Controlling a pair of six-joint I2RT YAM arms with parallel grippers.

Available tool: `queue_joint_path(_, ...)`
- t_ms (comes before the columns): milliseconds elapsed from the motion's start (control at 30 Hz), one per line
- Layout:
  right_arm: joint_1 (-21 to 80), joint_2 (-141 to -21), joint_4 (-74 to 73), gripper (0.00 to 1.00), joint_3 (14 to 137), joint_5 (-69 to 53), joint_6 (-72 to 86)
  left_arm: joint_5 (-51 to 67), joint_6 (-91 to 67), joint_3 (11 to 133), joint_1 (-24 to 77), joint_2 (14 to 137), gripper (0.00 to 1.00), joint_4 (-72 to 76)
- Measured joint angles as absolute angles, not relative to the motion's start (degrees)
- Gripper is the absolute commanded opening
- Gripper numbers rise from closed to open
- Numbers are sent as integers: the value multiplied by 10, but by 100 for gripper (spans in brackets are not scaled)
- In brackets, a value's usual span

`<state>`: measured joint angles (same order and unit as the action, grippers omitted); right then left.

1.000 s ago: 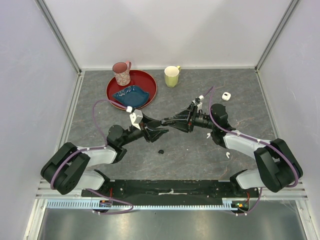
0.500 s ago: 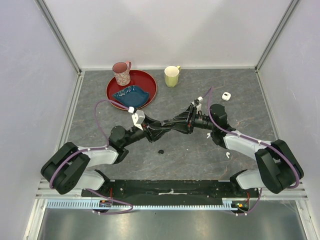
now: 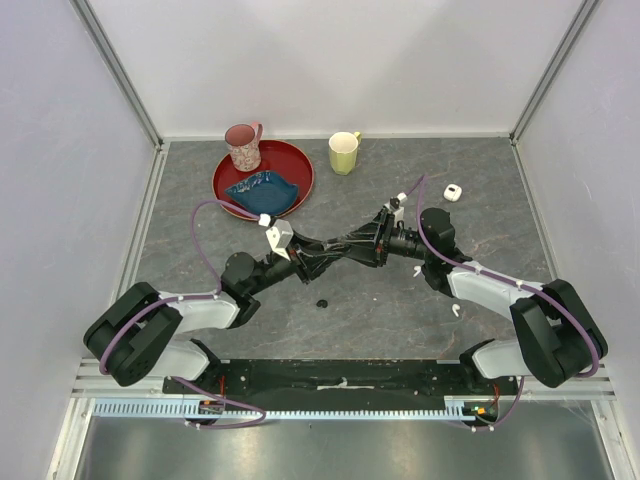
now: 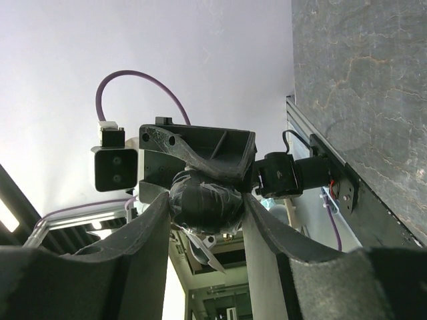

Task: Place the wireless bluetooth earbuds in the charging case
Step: Pick up the charging case at the center of the board.

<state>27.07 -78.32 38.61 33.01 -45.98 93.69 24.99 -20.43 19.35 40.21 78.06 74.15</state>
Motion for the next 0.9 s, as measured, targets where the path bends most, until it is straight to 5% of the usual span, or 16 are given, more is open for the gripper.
queue_joint_path(467, 275, -783, 404, 8, 328, -457, 950, 239, -198, 203, 416, 784, 46, 742)
queue_joint_path(900, 276, -784, 435, 8, 316, -461, 973, 239, -196, 203, 420, 784, 33, 742)
